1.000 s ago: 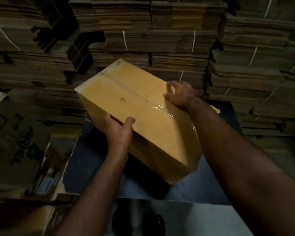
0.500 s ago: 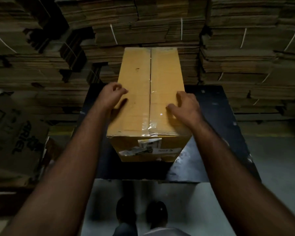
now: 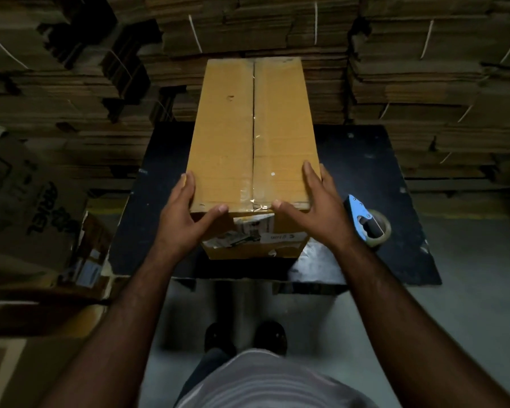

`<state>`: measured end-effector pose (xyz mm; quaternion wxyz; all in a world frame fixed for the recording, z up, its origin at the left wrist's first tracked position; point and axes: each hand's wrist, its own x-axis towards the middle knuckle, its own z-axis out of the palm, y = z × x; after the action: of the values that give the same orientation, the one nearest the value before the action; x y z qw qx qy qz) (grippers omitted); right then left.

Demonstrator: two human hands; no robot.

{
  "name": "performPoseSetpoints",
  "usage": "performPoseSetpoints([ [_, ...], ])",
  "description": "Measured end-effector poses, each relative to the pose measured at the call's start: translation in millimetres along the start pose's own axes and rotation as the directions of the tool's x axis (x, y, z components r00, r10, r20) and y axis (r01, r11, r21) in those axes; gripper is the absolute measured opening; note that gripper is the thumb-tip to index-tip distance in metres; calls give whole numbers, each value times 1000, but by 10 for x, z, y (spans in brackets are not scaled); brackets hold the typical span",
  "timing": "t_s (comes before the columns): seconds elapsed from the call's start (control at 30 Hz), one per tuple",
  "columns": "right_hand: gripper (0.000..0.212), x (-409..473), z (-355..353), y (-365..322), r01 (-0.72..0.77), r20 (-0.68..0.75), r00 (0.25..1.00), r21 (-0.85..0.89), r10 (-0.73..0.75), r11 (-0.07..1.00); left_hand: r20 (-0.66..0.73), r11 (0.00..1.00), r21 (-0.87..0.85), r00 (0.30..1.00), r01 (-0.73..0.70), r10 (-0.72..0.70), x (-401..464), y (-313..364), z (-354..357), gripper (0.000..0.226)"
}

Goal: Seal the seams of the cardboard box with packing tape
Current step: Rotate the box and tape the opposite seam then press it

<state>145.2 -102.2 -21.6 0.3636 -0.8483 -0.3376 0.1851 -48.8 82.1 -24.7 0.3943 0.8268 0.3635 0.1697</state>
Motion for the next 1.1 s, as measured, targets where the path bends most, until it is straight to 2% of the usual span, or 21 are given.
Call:
performPoseSetpoints([
  [0.1,106,128,-57,-41,-7,11,1000,-9,7,1000,0,999,29,1000,-32,32,131,28,-21,103],
  [0.17,97,236,-90,2,47,3,999,-1,-47,999,8,999,35,1000,-31,30,233,82,-39,104],
  [0.23,80,302,-128,164,51,-113,993,160,-33,986,19,1000,2,1000,-17,17,303,70,-54,105],
  [0.3,53,311,-161,503,-45,-311,944,217,113,975,27,1000,-21,1000,-13,13,316,2,-56,105],
  [0.37,33,309,-182,992,-297,-437,848,75,299,952,22,999,-31,1000,-20,20,303,-66,-34,102],
  [0.4,31,297,-173,1235,-432,-438,811,1,389,902,15,999,-42,1000,-20,20,299,-85,-18,100],
  [0.47,36,300,-94,1612,-561,-378,785,-98,491,822,-1,997,-72,1000,1,-1,305,-104,9,97],
  [0.6,50,454,135,1937,-589,-299,781,-63,548,806,-13,988,-156,1000,16,-18,296,-152,32,93],
  [0.73,62,508,263,2028,-625,-280,777,-233,564,745,-40,988,-150,999,23,-29,282,-95,64,93],
  [0.8,65,470,313,1995,-612,-271,788,-244,553,752,-27,990,-137,999,18,-22,266,-54,47,92],
  [0.87,64,380,357,1869,-634,-277,759,-111,589,765,-10,988,-154,1000,6,-8,237,-38,21,89],
  [0.93,57,266,324,1695,-624,-293,709,163,641,764,-9,988,-154,1000,2,-3,195,3,9,82],
  [1.03,61,42,147,1312,-491,-228,669,580,708,650,-6,984,-179,1000,1,-2,104,38,-75,76],
  [1.1,69,-183,-18,957,-346,-226,679,741,699,576,0,971,-237,1000,-17,17,41,63,-202,68],
])
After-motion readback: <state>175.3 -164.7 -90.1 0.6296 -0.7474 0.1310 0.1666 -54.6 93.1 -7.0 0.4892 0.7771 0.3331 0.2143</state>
